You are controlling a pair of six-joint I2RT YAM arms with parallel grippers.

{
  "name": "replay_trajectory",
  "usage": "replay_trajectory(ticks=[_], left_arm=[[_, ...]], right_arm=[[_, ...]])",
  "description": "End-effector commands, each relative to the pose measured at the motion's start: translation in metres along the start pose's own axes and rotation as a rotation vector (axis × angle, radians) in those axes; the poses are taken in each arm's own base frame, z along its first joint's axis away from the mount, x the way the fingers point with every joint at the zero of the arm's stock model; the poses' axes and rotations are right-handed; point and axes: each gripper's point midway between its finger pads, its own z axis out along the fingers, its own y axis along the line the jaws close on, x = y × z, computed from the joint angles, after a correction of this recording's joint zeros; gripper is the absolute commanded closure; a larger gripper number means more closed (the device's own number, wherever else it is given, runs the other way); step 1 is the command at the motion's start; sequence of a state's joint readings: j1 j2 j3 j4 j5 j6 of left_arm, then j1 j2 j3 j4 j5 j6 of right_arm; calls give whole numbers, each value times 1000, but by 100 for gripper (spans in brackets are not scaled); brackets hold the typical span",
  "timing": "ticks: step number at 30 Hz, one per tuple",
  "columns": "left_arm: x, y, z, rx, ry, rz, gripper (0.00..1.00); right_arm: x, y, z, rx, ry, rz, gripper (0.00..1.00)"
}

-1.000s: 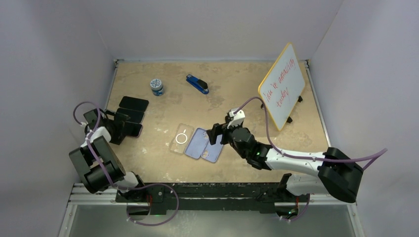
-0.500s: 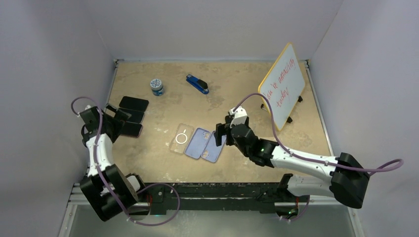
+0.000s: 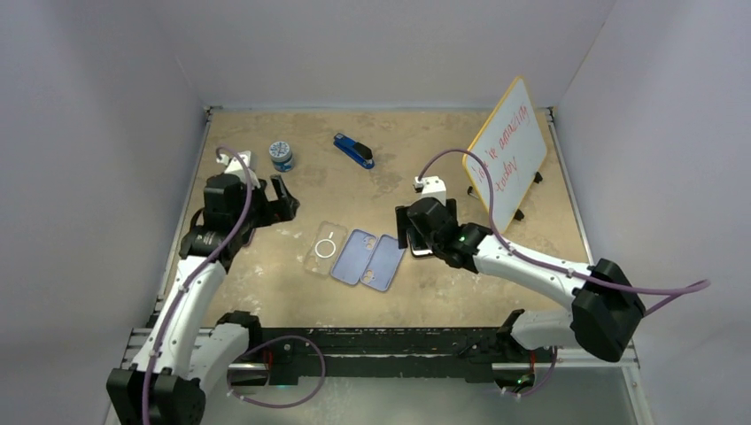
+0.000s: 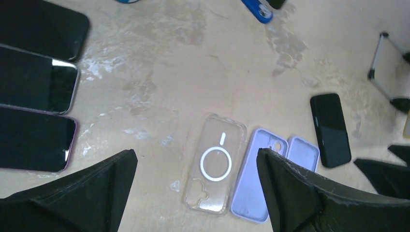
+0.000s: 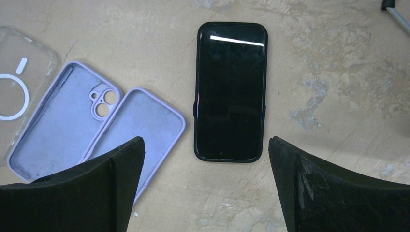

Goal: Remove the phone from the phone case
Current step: Adjust the phone at the center of the board, then pick up the phone at the center of the board.

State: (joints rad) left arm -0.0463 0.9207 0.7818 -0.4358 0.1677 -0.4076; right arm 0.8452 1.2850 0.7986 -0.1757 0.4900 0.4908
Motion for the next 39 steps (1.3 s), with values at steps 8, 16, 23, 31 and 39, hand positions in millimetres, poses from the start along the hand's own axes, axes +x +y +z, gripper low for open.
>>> replay_trajectory(ticks=[8, 16, 23, 31, 39], left_arm=[[-16, -41, -72, 17, -231, 295, 0], [-6, -38, -68, 23, -205, 293, 0], [-2, -43, -67, 58, -194, 300, 0], [1, -47, -67, 79, -185, 307, 0], [4, -55, -65, 125, -169, 313, 0]], right_arm=[[-6, -7, 29, 42, 129, 27, 1], [14, -19, 67, 72, 251, 14, 1], [19, -28, 83, 90, 296, 0, 1], [34, -33, 92, 75, 357, -3, 1], [52, -27, 90, 19, 419, -16, 13]])
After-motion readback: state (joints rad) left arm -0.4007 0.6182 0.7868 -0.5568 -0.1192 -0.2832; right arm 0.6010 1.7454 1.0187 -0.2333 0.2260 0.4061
